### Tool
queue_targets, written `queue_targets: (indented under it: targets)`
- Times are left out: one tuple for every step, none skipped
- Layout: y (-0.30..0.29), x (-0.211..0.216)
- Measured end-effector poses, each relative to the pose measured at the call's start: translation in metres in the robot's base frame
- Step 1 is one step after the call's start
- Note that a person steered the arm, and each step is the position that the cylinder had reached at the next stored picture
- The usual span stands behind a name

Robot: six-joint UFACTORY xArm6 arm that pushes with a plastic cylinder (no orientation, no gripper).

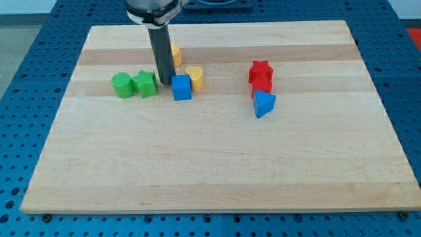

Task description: Group up the yellow blocks at the left side of the red star

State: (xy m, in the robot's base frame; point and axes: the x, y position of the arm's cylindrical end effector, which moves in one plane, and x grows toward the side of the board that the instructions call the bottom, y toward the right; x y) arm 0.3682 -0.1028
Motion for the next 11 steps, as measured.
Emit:
queue_targets:
  targets:
    - [-0.023,-0.019]
    - [-0.035,-0.075]
    - [-0.052,-0.079]
    - [-0.046,-0.082]
    - [-0.003,-0.081]
    - [0.043,-0.080]
    - [0.064,-0.080]
    - [0.064,-0.080]
    - [0.048,-0.087]
    - [0.026,-0.089]
    - [0.012,-0.089]
